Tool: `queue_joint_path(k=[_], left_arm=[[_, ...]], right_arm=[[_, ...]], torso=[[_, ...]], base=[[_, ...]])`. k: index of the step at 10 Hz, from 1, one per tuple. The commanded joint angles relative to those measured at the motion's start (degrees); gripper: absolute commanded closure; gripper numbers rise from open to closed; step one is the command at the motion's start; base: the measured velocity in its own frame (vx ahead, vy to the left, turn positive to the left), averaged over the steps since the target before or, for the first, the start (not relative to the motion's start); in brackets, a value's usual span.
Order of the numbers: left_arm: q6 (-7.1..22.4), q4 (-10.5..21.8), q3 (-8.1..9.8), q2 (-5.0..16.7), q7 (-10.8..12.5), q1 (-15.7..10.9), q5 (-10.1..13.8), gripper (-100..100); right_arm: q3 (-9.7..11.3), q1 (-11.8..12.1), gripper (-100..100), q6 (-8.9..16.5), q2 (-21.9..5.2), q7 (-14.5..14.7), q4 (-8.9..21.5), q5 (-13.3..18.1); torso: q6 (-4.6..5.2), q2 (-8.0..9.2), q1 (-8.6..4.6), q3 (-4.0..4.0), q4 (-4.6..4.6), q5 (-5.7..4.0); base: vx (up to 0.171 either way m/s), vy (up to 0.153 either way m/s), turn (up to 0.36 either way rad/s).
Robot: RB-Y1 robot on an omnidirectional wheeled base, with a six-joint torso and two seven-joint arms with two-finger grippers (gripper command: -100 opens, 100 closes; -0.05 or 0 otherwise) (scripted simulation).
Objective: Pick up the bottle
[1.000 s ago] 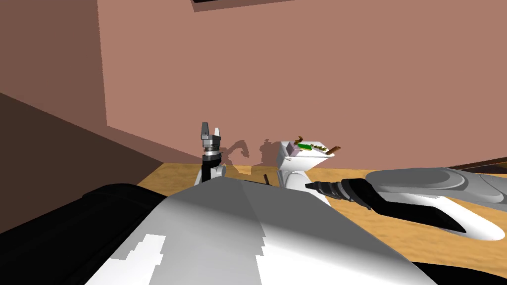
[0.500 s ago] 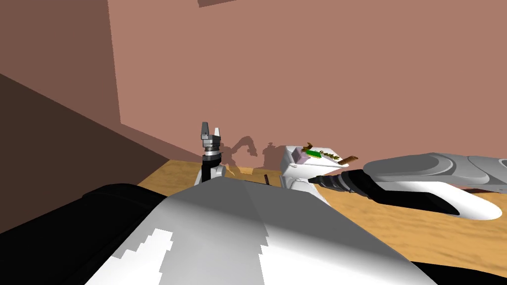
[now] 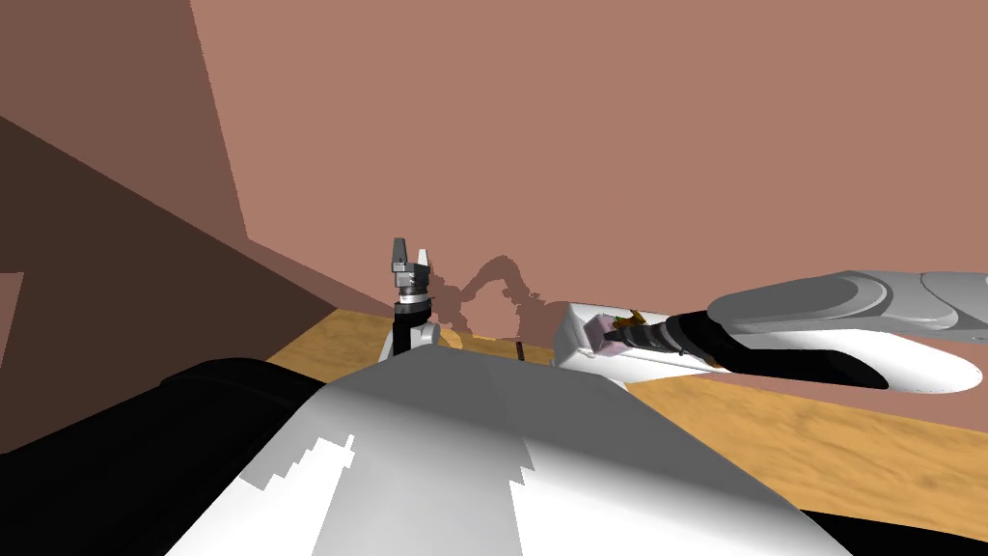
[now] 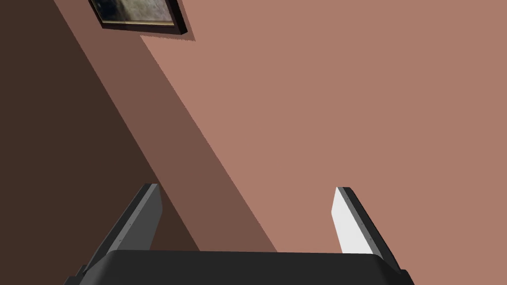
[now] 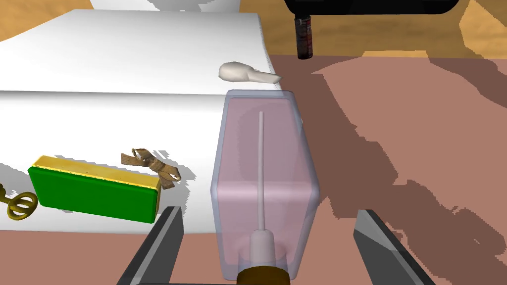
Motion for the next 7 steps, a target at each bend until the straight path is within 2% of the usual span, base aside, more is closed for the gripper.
queue_joint_path(k=[1,2,3,6,7], left_arm=[[0.0,0.0,0.0,0.0,0.0,0.0,0.0,0],[0.0,0.0,-0.01,0.0,0.0,-0.02,0.0,0],[0.01,0.01,-0.01,0.0,0.0,-0.02,0.0,0],[0.01,0.01,-0.01,-0.01,0.0,-0.03,0.0,0],[0.01,0.01,-0.01,-0.01,0.0,-0.03,0.0,0]], right_arm=[[0.0,0.0,-100,0.0,0.0,0.0,0.0,0.0],[-0.16,0.1,0,0.19,-0.04,-0.05,0.03,-0.02],[0.06,1.5,-100,0.74,1.77,1.02,0.93,0.4],[0.44,4.29,-100,1.89,5.4,3.15,2.71,1.24],[0.03,4.12,-100,1.62,4.75,2.64,2.64,1.08]], torso=[[0.0,0.0,0.0,0.0,0.0,0.0],[0.02,0.66,0.08,0.4,0.18,0.02],[0.02,0.87,0.08,0.54,0.24,0.02],[0.0,0.91,0.11,0.56,0.25,0.01],[0.0,0.9,0.17,0.56,0.25,0.02]], base=[[-0.022,0.01,-0.043],[0.0,0.0,0.0],[-0.003,0.011,0.025],[0.0,0.032,0.064],[-0.004,0.028,0.016]])
